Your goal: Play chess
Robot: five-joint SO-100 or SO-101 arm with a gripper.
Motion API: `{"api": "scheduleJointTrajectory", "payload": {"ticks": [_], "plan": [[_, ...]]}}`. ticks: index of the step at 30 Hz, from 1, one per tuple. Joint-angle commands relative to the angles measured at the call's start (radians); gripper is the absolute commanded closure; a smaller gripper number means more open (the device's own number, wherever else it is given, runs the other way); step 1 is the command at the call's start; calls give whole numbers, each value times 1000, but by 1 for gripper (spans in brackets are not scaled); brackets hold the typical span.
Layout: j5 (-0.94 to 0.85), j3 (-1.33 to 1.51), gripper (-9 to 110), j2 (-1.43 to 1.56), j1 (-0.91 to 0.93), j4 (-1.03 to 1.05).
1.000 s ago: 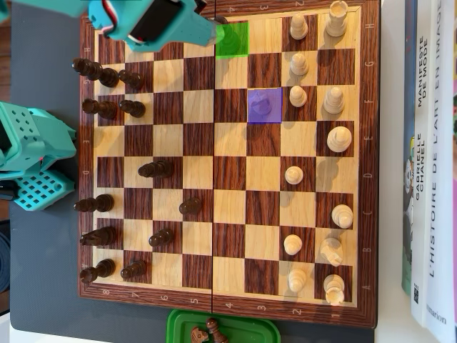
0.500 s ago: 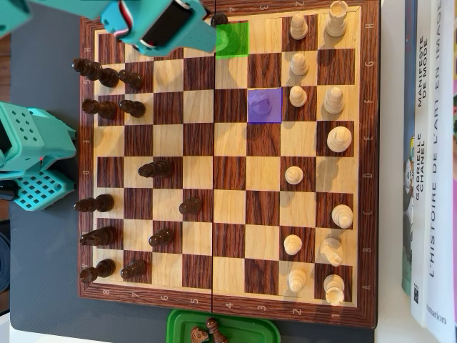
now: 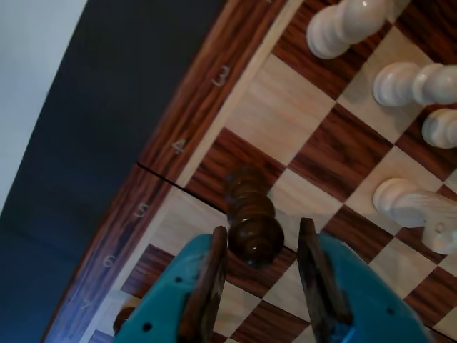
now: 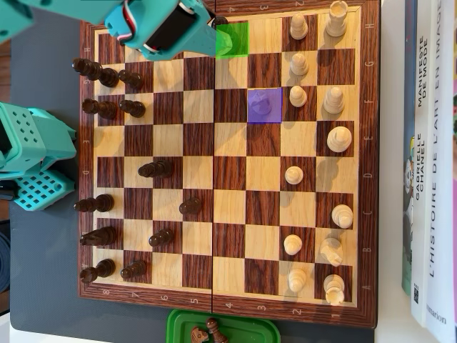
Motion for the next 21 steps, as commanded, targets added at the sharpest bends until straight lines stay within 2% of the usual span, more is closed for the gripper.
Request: {"api": "scheduleJointTrajectory", "payload": {"ticks": [1, 21], "plan": [[5, -51, 86, 6, 9, -11], [5, -51, 86, 5, -12, -11]]}}
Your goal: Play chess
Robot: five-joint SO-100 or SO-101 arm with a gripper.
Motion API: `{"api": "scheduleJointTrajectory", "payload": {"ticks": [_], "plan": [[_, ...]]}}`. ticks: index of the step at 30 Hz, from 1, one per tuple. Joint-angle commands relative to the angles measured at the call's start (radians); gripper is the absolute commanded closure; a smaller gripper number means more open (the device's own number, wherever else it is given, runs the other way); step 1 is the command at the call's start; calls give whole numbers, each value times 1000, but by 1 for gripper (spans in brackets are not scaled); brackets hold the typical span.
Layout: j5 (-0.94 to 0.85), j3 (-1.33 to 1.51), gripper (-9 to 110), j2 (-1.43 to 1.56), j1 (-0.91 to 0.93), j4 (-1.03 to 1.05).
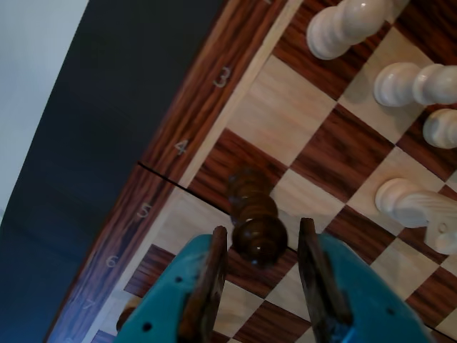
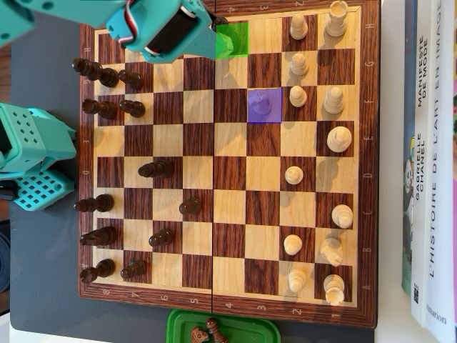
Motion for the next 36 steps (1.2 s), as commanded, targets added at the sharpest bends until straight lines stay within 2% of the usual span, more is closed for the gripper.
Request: {"api": "scheduleJointTrajectory", "payload": {"ticks": [1, 36], "plan": [[2, -51, 86, 5, -3, -11], [0, -35, 86, 3, -3, -63]]}}
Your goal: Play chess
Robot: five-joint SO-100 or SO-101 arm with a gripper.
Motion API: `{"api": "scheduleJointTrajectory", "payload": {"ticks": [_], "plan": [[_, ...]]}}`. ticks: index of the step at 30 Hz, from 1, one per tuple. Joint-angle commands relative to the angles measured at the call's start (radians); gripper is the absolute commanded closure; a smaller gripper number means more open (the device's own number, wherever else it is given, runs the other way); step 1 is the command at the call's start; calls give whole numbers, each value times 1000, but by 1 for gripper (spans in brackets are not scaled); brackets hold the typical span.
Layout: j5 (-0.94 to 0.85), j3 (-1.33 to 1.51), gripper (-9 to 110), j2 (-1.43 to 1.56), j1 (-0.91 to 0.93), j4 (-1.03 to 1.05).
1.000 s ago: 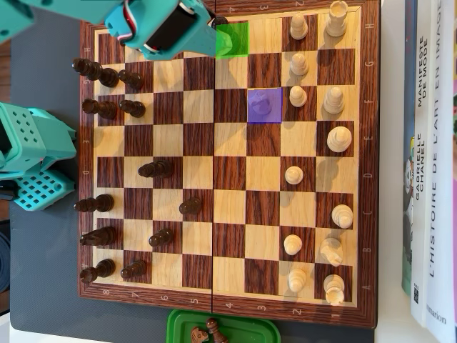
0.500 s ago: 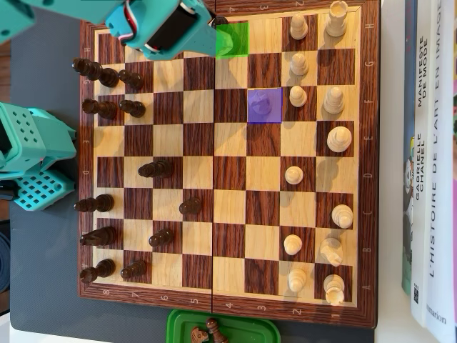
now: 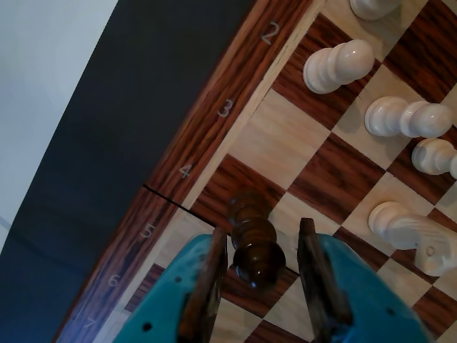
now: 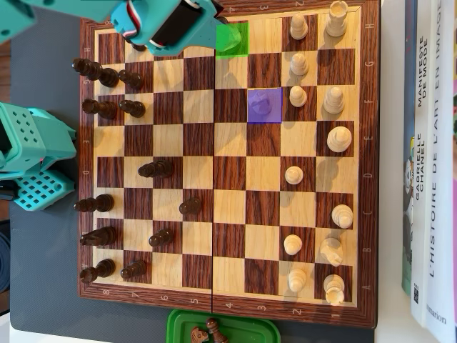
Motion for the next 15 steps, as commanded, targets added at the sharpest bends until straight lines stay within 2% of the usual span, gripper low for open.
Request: {"api": "scheduleJointTrajectory", "payload": {"ticks": [1, 15], "plan": [[3, -35, 86, 5, -2, -3], [-5, -48, 86, -40, 2, -3]]}}
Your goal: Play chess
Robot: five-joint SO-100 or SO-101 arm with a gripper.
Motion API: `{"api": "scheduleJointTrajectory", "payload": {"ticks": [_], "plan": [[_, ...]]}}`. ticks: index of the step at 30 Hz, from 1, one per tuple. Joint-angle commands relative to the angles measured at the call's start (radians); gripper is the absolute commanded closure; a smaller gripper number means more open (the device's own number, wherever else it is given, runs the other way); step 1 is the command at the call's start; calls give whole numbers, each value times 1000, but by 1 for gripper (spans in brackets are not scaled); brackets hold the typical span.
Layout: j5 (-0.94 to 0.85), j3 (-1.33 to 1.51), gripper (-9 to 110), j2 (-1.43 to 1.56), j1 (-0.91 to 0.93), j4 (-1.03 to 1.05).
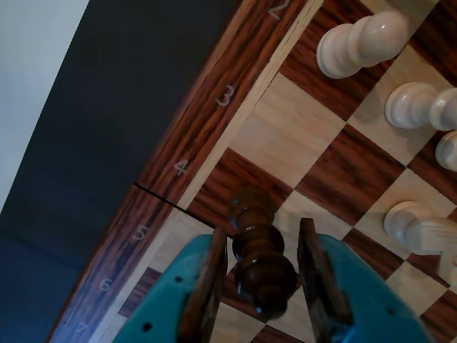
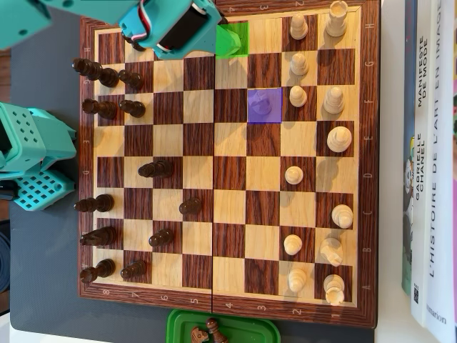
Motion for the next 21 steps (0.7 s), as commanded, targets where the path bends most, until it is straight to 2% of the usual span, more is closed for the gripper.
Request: {"api": "scheduleJointTrajectory", "payload": {"ticks": [1, 6, 11, 21], "plan": [[-5, -48, 86, 11, 2, -3], [-6, -48, 87, 11, 2, -3], [-6, -48, 96, 11, 6, -3], [-6, -48, 98, 12, 8, -3]]}}
